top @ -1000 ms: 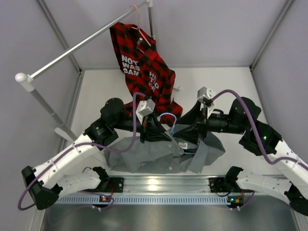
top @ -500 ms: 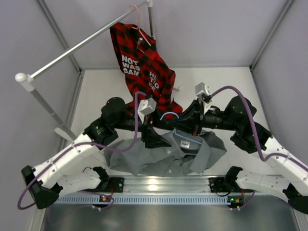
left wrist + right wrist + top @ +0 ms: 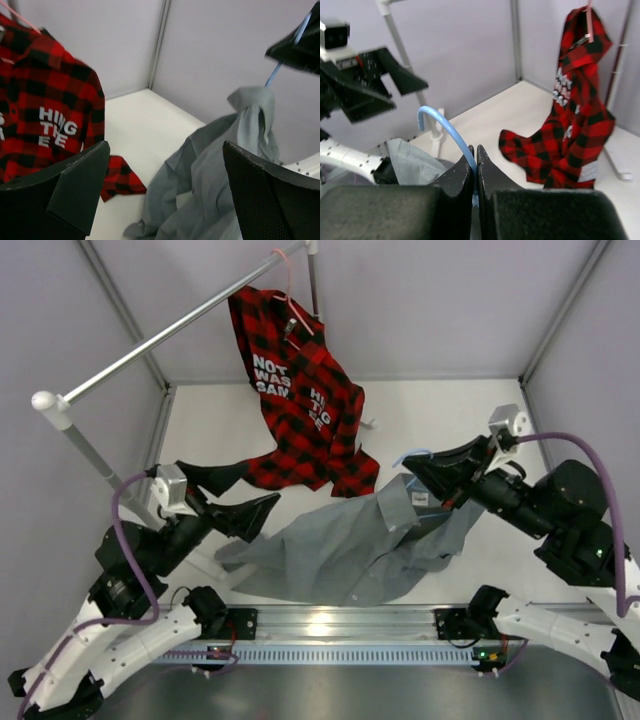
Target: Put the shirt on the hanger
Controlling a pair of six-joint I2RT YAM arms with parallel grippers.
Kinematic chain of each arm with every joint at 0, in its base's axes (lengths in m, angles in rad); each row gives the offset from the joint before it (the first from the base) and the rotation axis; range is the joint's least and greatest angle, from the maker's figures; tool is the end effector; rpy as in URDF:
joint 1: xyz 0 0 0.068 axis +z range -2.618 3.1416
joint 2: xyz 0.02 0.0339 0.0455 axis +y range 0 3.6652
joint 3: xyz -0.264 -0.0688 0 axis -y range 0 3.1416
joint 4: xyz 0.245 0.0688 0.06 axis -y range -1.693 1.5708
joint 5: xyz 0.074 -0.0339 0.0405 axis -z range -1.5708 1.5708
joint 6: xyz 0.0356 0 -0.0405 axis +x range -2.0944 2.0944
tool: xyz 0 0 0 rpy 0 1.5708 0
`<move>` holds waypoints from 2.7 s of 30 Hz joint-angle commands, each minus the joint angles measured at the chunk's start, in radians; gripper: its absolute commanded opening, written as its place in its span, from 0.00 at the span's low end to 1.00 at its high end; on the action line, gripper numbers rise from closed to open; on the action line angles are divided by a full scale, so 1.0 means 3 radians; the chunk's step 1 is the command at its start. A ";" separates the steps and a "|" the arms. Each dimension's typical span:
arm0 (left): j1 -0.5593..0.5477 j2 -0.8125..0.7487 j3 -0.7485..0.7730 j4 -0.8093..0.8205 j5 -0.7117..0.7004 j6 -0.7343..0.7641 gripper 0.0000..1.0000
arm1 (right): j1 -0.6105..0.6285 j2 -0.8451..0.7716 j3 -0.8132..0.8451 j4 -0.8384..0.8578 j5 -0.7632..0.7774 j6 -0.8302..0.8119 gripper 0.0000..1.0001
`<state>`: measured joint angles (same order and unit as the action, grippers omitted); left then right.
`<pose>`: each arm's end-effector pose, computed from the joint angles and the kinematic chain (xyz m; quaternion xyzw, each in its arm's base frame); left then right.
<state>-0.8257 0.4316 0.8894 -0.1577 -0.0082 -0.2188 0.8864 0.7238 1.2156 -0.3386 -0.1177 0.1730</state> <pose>0.0532 -0.0573 0.4184 0.1742 0.5673 -0.3994 0.6988 0.0713 0.0940 0.4736 -0.2687 0.5933 0.4159 0.6346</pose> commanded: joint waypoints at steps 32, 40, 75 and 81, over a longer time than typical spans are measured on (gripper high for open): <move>-0.0004 -0.0243 -0.0975 0.0490 0.0621 -0.0340 0.96 | 0.0021 0.0338 0.0484 -0.0155 0.1323 -0.0423 0.00; -0.0004 0.0074 -0.1293 0.1001 -0.0283 -0.0155 0.93 | 0.0026 0.0282 0.0555 -0.0134 0.1119 -0.0403 0.00; 0.0001 0.0310 -0.0751 0.0787 -0.1373 -0.0140 0.00 | 0.0026 0.0272 0.0668 -0.0027 0.1083 -0.0336 0.00; 0.0001 0.0341 -0.0623 0.0359 -0.1822 -0.0267 0.40 | 0.0027 0.0246 0.0637 -0.0012 0.1123 -0.0336 0.00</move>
<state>-0.8276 0.5285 0.6643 0.0338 -0.4541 -0.2806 0.8864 0.8135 1.3636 -0.4221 0.2184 0.0715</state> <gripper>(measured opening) 0.141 0.005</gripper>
